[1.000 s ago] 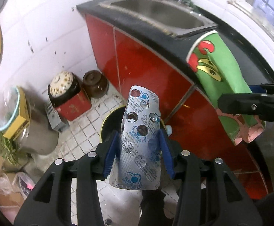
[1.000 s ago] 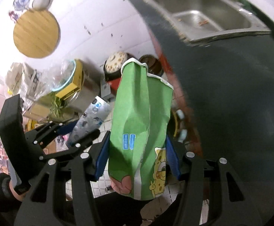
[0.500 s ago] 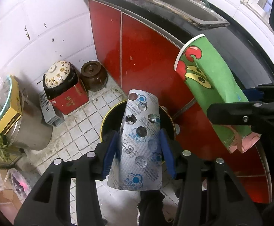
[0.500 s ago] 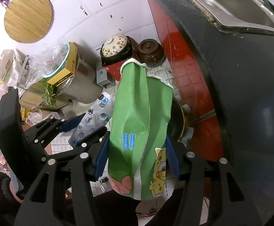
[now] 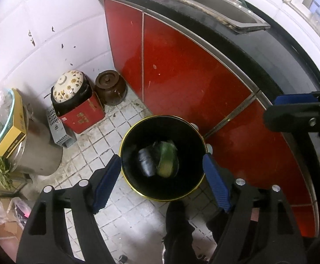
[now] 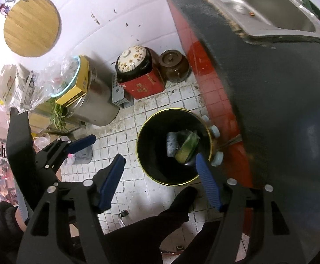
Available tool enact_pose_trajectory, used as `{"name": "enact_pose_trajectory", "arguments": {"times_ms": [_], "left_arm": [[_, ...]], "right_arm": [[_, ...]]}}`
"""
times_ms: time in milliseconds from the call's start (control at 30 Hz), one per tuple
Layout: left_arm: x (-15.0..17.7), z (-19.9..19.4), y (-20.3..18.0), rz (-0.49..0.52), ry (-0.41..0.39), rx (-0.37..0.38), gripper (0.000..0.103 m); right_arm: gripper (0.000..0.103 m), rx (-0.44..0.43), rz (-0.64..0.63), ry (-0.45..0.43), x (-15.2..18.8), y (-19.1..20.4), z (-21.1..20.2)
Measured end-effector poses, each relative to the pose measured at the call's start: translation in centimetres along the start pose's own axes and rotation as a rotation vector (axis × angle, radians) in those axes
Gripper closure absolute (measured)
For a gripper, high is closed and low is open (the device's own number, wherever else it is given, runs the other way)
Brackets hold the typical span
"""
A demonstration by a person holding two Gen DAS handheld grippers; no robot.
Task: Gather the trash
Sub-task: 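Carry blister pack and carton to the black bin and open both tools, then return both tools to the trash pile on the countertop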
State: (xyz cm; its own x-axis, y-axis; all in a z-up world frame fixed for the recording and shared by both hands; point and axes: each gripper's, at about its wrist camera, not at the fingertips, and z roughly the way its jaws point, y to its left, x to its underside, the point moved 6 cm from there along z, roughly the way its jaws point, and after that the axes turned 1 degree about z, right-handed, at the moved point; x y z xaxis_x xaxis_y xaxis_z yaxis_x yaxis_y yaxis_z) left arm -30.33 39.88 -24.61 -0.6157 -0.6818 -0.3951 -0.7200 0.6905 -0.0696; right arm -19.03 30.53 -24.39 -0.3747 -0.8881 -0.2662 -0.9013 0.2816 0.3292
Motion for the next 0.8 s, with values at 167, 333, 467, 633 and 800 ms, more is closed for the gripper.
{"name": "enact_pose_trajectory", "arguments": {"times_ms": [167, 333, 467, 633, 800], "left_arm": [[-1.6, -2.0, -2.9, 0.071, -0.036, -0.008, 0.014], [-4.8, -4.7, -11.1, 0.229, -0.109, 0.062, 0.011], [-6.8, -5.9, -20.4, 0.377, -0.140, 0.168, 0.011], [-7.1, -7.7, -33.9, 0.581, -0.156, 0.312, 0.011], [-4.8, -9.4, -47.0, 0.770, -0.143, 0.450, 0.011]], "right_arm": [[0.029, 0.023, 0.077, -0.093, 0.9, -3.3, -5.4], [0.023, 0.118, 0.200, -0.254, 3.6, -9.4, -14.3], [0.023, 0.237, 0.344, -0.374, 8.2, -15.9, -21.8], [0.023, 0.386, 0.574, -0.480, 16.9, -23.8, -29.1], [0.023, 0.492, 0.828, -0.559, 27.4, -30.8, -34.4]]}}
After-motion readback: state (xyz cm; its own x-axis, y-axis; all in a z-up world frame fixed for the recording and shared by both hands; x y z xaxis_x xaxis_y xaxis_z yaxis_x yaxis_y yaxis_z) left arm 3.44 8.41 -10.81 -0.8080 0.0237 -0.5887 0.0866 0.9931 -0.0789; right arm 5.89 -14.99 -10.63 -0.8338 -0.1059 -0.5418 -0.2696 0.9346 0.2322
